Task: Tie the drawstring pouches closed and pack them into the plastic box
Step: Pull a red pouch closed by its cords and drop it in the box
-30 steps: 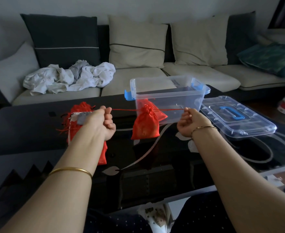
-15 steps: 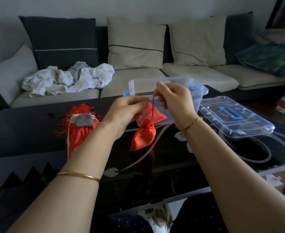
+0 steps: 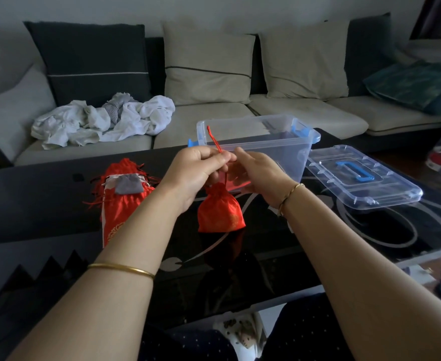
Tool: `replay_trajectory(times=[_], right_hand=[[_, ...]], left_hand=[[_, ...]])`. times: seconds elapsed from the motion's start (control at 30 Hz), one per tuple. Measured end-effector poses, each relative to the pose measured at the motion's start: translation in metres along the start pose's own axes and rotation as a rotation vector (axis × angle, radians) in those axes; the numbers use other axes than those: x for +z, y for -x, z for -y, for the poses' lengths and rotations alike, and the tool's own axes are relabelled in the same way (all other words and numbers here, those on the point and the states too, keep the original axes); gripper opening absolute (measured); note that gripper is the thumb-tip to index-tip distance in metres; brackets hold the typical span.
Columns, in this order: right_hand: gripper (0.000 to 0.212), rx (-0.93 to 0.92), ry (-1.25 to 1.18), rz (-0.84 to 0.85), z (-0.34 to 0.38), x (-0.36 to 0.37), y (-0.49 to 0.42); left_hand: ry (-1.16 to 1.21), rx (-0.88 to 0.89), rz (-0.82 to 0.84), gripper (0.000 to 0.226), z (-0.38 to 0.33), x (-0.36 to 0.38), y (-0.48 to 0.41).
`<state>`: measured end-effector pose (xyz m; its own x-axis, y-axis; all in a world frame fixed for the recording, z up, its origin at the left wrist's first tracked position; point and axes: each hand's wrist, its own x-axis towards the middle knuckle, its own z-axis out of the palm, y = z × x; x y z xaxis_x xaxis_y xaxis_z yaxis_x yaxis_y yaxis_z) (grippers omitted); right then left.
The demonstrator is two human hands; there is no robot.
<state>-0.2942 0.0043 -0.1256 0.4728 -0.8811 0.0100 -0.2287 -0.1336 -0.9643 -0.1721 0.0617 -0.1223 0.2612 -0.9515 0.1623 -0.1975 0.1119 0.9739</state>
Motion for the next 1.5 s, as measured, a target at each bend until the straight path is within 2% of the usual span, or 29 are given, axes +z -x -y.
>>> replay_trajectory(times=[0.13, 0.23, 0.33, 0.37, 0.43, 0.5, 0.53, 0.57, 0.67, 0.8, 0.93, 1.07, 1.3, 1.4, 1.5], right_hand=[[0.035, -0.022, -0.133, 0.005, 0.0, 0.0, -0.002], [0.032, 0.063, -0.209, 0.093, 0.002, -0.006, 0.0], [0.03, 0.149, 0.05, 0.251, 0.002, -0.011, 0.007], [0.031, 0.159, 0.143, 0.255, 0.002, -0.011, 0.008], [0.033, 0.091, 0.196, 0.113, -0.001, -0.006, 0.004], [0.029, -0.016, 0.014, -0.014, -0.004, -0.002, -0.001], [0.028, -0.044, -0.114, -0.014, -0.005, 0.001, -0.004], [0.027, -0.054, -0.2, 0.01, -0.006, 0.003, -0.005], [0.023, -0.025, -0.253, 0.122, -0.012, 0.005, -0.009], [0.028, 0.095, -0.349, 0.22, -0.018, 0.005, -0.012], [0.019, 0.127, -0.384, 0.3, -0.018, 0.004, -0.011], [0.017, 0.047, -0.384, 0.297, -0.018, 0.001, -0.01], [0.028, -0.025, -0.437, 0.026, -0.013, -0.001, -0.009], [0.032, 0.01, -0.548, -0.071, -0.013, -0.001, -0.01], [0.038, 0.085, -0.881, 0.004, -0.012, -0.001, -0.011]], left_hand=[[0.05, -0.015, -0.03, 0.018, 0.001, 0.0, -0.001], [0.112, -0.028, -0.119, 0.016, 0.002, -0.002, -0.002], [0.058, -0.004, -0.118, 0.018, 0.004, -0.005, -0.002], [0.031, 0.005, -0.097, 0.019, 0.004, -0.005, -0.002], [-0.037, 0.037, -0.052, 0.022, 0.002, -0.006, -0.001], [-0.165, 0.133, -0.024, 0.022, 0.001, -0.005, 0.0], [-0.251, 0.201, -0.026, 0.022, 0.0, -0.004, 0.001], [-0.347, 0.271, -0.042, 0.023, 0.0, -0.003, 0.001], [-0.595, 0.43, -0.143, 0.029, 0.001, -0.002, 0.002], [-0.678, 0.556, -0.239, 0.034, 0.005, -0.002, 0.003], [-0.68, 0.625, -0.299, 0.035, 0.007, -0.001, 0.002], [-0.595, 0.581, -0.298, 0.031, 0.006, -0.002, 0.003], [-0.342, 0.358, -0.276, 0.013, 0.01, -0.003, 0.001], [-0.286, 0.174, -0.35, 0.029, 0.019, -0.005, -0.006], [-0.389, 0.043, -0.39, 0.04, 0.023, -0.006, -0.007]])
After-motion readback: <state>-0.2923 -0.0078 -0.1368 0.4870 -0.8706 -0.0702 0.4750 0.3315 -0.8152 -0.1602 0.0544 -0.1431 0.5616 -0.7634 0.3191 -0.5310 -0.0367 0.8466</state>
